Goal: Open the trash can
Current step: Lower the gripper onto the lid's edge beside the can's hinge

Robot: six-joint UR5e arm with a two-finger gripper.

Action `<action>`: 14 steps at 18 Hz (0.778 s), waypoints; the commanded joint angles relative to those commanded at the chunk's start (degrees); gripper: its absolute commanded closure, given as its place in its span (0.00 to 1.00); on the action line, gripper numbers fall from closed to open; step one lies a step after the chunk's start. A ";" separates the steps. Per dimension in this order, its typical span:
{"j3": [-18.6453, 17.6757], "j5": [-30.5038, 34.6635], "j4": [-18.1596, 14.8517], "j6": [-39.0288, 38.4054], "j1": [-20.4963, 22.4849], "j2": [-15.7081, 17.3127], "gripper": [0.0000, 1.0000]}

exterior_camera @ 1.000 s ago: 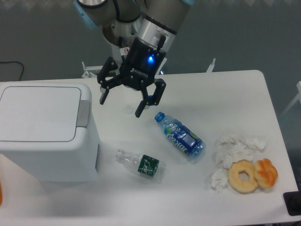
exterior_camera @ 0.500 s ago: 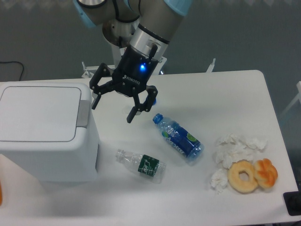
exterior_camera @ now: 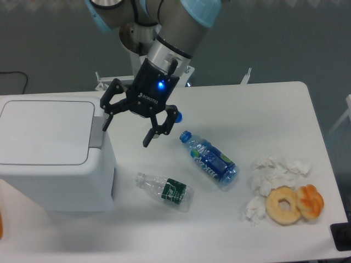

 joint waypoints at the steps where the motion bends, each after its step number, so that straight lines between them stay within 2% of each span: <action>1: -0.09 0.00 0.00 0.00 0.09 0.00 0.00; 14: -0.26 0.09 0.00 0.00 -0.79 -0.70 0.00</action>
